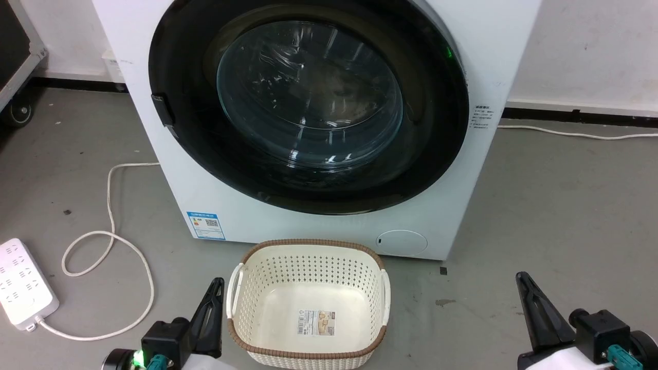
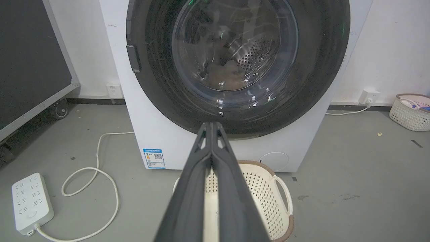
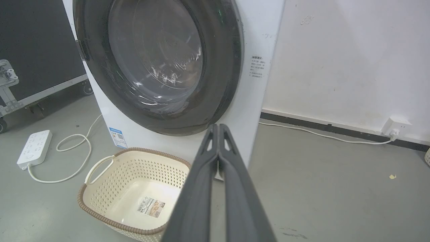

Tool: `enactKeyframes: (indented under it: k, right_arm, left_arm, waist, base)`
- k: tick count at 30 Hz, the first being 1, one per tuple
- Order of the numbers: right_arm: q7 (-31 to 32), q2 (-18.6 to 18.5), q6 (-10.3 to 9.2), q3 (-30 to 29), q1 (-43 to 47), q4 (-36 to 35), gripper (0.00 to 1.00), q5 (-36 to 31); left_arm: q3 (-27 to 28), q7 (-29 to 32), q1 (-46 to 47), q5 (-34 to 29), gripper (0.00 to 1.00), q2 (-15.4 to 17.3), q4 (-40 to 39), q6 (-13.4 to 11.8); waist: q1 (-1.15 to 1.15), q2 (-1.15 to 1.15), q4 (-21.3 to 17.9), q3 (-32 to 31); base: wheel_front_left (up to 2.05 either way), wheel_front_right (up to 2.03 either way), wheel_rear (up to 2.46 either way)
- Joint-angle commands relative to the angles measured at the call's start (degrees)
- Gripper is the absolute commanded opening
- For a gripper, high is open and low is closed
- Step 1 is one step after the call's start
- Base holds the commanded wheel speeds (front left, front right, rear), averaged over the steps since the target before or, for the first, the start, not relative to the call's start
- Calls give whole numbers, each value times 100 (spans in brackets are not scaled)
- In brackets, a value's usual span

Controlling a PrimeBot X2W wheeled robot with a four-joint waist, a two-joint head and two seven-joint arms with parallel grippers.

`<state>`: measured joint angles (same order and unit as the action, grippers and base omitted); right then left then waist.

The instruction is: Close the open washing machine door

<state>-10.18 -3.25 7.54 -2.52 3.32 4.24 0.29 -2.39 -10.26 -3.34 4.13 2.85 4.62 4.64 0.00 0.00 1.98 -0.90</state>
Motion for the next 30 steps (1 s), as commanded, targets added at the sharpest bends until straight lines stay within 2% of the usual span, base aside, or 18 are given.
enactKeyframes:
  k: [1,30]
  right_arm:
    - [16,11,-2,15,-89,-47,0,-9]
    - [405,21,-3,107,-183,-193,0,-17]
  left_arm:
    - [29,28,86,-29,0,1,-39,-42]
    - [110,415,182,-178,0,2,-203,-206]
  waist:
    - [0,0,-2,1]
    - [0,0,-78,36]
  base:
    - [0,0,0]
    - [0,0,0]
